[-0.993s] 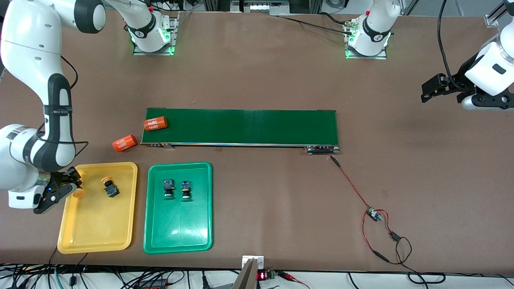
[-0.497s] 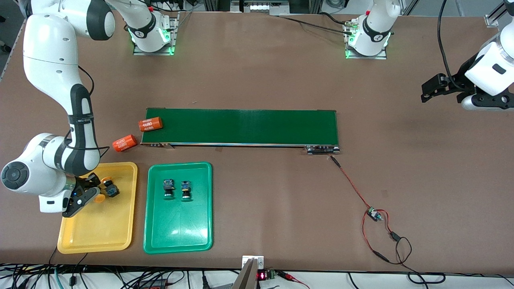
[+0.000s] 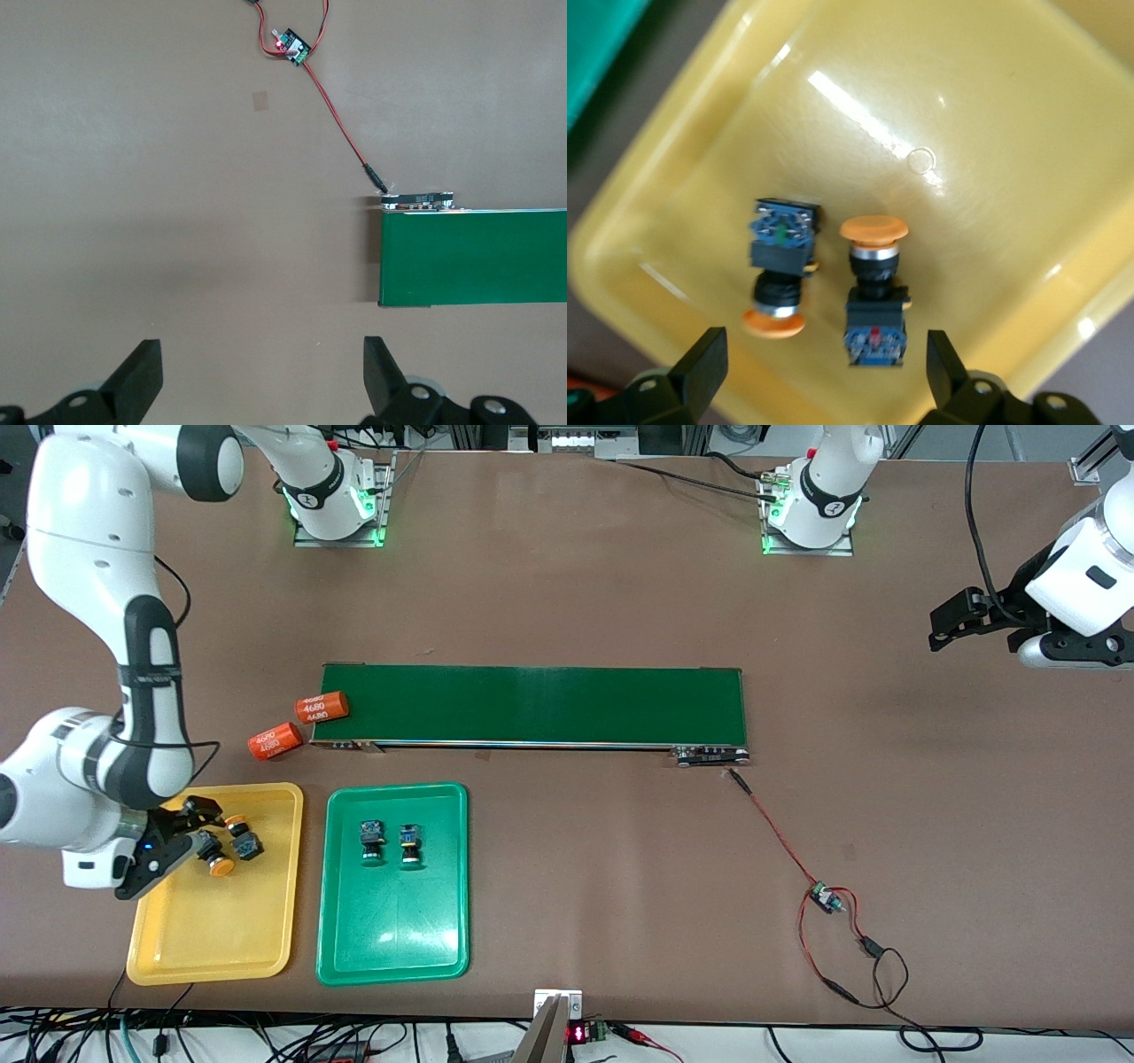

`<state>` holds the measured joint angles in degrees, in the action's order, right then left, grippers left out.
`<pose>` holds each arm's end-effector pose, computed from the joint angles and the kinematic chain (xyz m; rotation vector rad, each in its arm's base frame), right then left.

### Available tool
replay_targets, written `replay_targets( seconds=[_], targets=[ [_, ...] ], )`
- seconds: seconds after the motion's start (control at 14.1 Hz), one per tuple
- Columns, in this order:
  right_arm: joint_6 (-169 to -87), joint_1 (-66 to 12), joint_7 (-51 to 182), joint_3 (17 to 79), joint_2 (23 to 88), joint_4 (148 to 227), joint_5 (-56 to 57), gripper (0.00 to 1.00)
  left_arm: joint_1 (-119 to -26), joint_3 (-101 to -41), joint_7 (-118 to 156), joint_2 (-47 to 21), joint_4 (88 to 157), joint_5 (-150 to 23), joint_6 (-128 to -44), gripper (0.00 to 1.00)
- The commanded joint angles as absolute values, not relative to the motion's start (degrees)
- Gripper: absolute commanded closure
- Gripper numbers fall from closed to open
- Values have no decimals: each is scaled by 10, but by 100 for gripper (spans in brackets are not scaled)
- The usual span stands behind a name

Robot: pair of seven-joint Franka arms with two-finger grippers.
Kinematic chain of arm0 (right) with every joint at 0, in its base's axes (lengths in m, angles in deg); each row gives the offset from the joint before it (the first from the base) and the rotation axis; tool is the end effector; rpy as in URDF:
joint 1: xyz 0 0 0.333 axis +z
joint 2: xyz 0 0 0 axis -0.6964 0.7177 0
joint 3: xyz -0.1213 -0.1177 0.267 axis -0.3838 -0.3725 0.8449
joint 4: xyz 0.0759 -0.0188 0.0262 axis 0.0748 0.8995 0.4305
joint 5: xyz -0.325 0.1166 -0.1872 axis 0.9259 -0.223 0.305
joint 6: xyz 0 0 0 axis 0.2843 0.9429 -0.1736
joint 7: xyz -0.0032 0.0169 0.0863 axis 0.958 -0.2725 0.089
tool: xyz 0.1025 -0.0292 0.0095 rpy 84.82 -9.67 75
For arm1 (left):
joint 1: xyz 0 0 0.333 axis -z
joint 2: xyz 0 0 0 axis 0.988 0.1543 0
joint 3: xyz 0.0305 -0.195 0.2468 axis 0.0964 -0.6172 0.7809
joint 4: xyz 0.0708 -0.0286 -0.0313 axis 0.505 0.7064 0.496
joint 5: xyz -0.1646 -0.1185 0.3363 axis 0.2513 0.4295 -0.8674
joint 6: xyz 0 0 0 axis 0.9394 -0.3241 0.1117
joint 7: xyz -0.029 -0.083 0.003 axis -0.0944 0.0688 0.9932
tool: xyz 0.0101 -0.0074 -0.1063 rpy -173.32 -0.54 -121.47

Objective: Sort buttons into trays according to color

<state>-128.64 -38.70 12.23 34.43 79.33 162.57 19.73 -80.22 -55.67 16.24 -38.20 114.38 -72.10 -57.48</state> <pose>0.7361 -0.0990 0.2722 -2.8929 -1.1036 0.0175 0.5522 -0.0393 0.6095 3.1368 -0.0020 -0.0787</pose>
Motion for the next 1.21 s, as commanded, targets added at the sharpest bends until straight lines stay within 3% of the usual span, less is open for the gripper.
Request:
replay_targets(
  seconds=[0.0, 0.78, 1.14],
  targets=[
    [-1211, -368, 205, 344, 707, 1638, 193, 0, -799, -555, 152, -376, 1127, -716, -562, 0],
    [-961, -294, 485, 341, 526, 1613, 216, 0, -799, -555, 152, -376, 1127, -716, -562, 0],
    [-837, -294, 670, 349, 466, 1613, 306, 0, -799, -555, 152, -376, 1127, -716, -562, 0]
  ],
)
